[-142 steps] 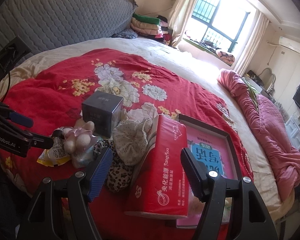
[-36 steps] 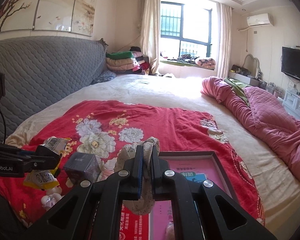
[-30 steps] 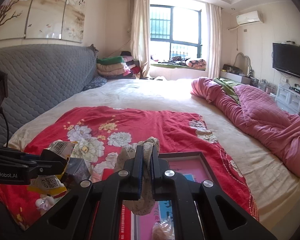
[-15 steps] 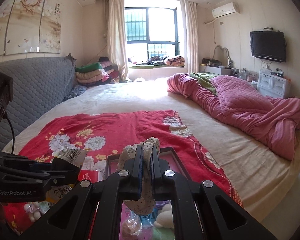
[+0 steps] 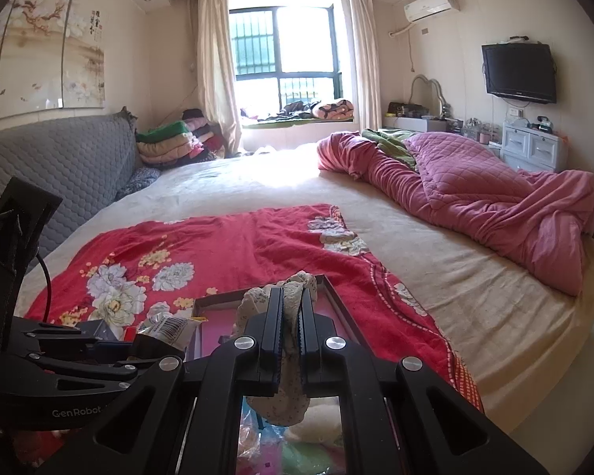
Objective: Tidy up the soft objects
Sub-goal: 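Lift both held items and carry them over the pink tray, then lower the scrunchie and snack bag into the tray and open both tools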
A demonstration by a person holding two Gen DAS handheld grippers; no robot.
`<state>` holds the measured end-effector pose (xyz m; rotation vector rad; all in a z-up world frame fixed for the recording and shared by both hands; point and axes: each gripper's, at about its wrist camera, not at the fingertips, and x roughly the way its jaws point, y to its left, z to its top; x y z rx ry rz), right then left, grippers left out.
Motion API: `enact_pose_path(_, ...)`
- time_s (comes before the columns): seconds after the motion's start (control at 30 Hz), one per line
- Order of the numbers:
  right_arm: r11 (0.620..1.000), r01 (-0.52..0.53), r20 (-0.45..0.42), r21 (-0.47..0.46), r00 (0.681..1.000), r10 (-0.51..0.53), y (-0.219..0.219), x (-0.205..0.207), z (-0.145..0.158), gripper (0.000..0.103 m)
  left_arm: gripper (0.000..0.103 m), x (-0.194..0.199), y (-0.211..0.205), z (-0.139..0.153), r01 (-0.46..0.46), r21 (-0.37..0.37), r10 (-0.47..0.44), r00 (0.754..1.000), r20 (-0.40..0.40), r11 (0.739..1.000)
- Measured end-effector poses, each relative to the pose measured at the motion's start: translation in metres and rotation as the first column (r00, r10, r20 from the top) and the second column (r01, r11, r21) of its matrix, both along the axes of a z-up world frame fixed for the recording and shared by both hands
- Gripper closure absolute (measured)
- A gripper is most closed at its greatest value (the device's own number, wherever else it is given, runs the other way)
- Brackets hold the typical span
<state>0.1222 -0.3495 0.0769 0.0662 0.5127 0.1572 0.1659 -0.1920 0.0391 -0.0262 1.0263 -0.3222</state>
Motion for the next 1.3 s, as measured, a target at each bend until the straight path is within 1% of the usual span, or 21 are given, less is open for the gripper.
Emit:
enact_pose_path(0.13,1.000,0.004,-0.036,0.012,0.999,-0.004,-0.004,0.004,-0.010,0.097,0.067,0.005,-0.007,-0.011,0.011,0.010,-0.011,1.000,-0.025,1.000)
enact_pose_path(0.2,1.000,-0.002,-0.061,0.029,0.998,0.004,-0.006,0.007,-0.016,0.097,0.067,0.009,-0.009,-0.019,0.016,0.011,-0.016,0.999,-0.052,1.000)
enact_pose_path(0.27,0.999,-0.004,-0.096,0.043,0.995,0.008,-0.009,0.011,-0.024,0.097,0.067,0.012,-0.012,-0.027,0.025,0.016,-0.023,0.996,-0.085,1.000)
enact_pose_path(0.4,0.997,-0.017,-0.186,0.070,0.982,0.029,-0.011,0.020,-0.042,0.097,0.067,0.017,-0.017,-0.041,0.036,0.034,-0.031,0.992,-0.124,0.999)
enact_pose_path(0.47,0.997,-0.012,-0.223,0.072,0.974,0.028,-0.012,0.022,-0.050,0.097,0.067,0.019,-0.019,-0.044,0.042,0.035,-0.037,0.990,-0.134,0.998)
enact_pose_path(0.57,0.996,-0.015,-0.261,0.093,0.964,0.039,-0.015,0.025,-0.061,0.097,0.067,0.021,-0.025,-0.046,0.058,0.057,-0.050,0.989,-0.137,0.997)
enact_pose_path(0.77,0.996,-0.018,-0.328,0.086,0.944,0.046,-0.013,0.030,-0.079,0.096,0.067,0.027,-0.030,-0.051,0.065,0.072,-0.053,0.986,-0.159,0.995)
enact_pose_path(0.87,0.999,-0.018,-0.334,0.037,0.942,0.030,-0.010,0.031,-0.083,0.096,0.067,0.030,-0.032,-0.056,0.065,0.069,-0.052,0.983,-0.174,0.996)
enact_pose_path(0.97,1.000,-0.016,-0.342,0.020,0.939,0.022,-0.010,0.033,-0.088,0.094,0.067,0.032,-0.035,-0.058,0.070,0.073,-0.056,0.983,-0.177,0.995)
enact_pose_path(1.07,1.000,-0.011,-0.343,-0.026,0.939,0.001,-0.008,0.034,-0.091,0.093,0.067,0.034,-0.035,-0.061,0.065,0.067,-0.052,0.981,-0.185,0.996)
enact_pose_path(1.13,0.999,-0.012,-0.340,-0.030,0.940,0.001,-0.008,0.034,-0.091,0.091,0.067,0.036,-0.036,-0.063,0.067,0.069,-0.052,0.980,-0.191,0.995)
enact_pose_path(1.23,0.999,-0.010,-0.327,-0.041,0.945,-0.004,-0.009,0.034,-0.090,0.085,0.067,0.038,-0.036,-0.064,0.067,0.072,-0.052,0.980,-0.194,0.995)
enact_pose_path(1.27,0.999,-0.009,-0.323,-0.042,0.946,-0.005,-0.009,0.034,-0.090,0.080,0.067,0.039,-0.037,-0.065,0.068,0.074,-0.052,0.979,-0.196,0.995)
enact_pose_path(1.3,0.999,-0.012,-0.322,-0.042,0.947,-0.002,-0.008,0.034,-0.090,0.073,0.067,0.039,-0.038,-0.066,0.069,0.075,-0.053,0.979,-0.197,0.995)
